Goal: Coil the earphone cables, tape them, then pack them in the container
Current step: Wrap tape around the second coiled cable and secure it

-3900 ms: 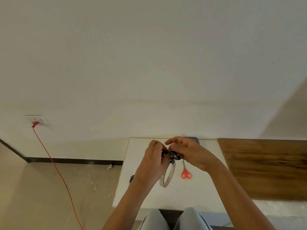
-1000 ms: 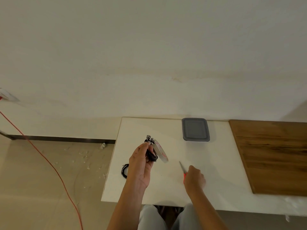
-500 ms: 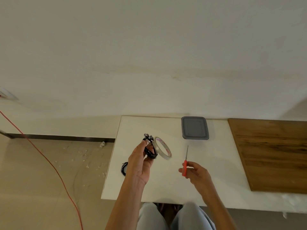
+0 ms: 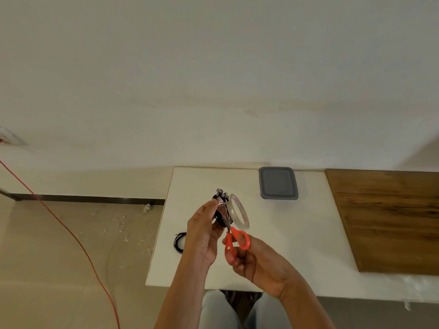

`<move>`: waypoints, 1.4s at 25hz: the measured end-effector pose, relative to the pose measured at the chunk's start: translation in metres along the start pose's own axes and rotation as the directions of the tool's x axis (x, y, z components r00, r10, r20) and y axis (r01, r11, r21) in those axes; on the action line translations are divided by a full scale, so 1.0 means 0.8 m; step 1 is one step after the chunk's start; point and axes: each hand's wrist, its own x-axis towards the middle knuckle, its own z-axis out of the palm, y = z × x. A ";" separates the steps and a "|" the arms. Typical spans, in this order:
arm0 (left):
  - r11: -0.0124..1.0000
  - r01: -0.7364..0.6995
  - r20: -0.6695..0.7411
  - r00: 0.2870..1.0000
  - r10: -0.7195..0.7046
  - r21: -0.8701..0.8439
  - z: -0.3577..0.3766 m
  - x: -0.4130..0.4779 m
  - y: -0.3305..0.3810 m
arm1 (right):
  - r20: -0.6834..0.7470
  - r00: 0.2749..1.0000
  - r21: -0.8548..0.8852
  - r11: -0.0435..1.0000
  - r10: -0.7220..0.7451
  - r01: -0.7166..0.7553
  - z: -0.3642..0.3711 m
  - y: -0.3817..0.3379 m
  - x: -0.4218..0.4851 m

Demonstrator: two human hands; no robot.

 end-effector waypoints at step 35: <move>0.919 0.048 0.250 0.956 -0.157 0.392 -0.025 0.031 0.027 | 0.159 0.963 0.247 0.936 0.216 -0.250 -0.067 -0.038 0.031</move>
